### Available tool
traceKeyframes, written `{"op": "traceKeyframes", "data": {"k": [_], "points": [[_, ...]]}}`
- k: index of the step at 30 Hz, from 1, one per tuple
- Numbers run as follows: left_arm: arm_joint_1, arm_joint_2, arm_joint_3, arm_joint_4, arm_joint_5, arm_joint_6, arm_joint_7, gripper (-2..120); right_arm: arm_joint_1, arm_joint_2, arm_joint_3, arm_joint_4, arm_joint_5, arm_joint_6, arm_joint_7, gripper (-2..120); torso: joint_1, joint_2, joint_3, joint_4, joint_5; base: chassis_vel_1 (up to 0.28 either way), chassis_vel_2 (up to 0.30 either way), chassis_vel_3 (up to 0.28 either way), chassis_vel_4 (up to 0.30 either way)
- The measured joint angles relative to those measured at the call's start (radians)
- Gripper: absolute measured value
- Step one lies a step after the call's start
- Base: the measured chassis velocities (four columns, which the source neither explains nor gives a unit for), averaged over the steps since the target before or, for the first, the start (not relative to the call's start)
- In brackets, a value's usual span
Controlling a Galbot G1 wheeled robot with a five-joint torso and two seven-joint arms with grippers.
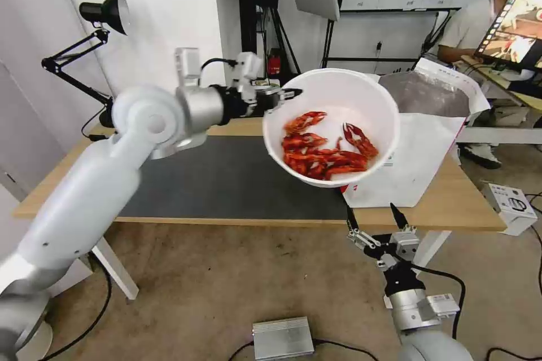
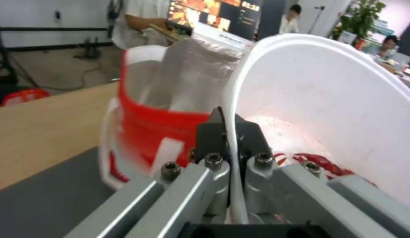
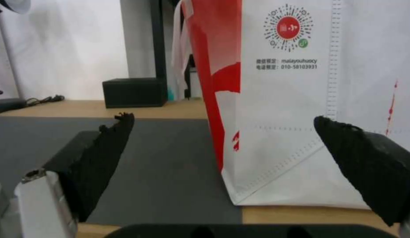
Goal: Pick up the trash from the table and place it into the takeout bag.
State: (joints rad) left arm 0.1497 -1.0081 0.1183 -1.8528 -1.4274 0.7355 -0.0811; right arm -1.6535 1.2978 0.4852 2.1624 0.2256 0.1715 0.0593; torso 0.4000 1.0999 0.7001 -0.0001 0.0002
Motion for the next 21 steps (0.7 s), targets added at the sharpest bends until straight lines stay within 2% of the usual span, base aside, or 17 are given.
{"op": "traceKeyframes", "data": {"k": [10, 21], "points": [[-0.200, -0.176, 0.120, 0.179, -0.004, 0.000, -0.015, 0, 0.000, 0.000, 0.000, 0.000, 0.000, 0.000, 0.000, 100, 0.000, 0.000, 0.000, -0.0002, 0.0002, 0.000, 0.000, 0.000, 0.000], [-0.296, -0.315, 0.157, 0.335, 0.003, 0.000, -0.051, 0, 0.000, 0.000, 0.000, 0.000, 0.000, 0.000, 0.000, 100, 0.000, 0.000, 0.000, 0.0000, 0.0001, 0.000, 0.000, 0.000, 0.000]]}}
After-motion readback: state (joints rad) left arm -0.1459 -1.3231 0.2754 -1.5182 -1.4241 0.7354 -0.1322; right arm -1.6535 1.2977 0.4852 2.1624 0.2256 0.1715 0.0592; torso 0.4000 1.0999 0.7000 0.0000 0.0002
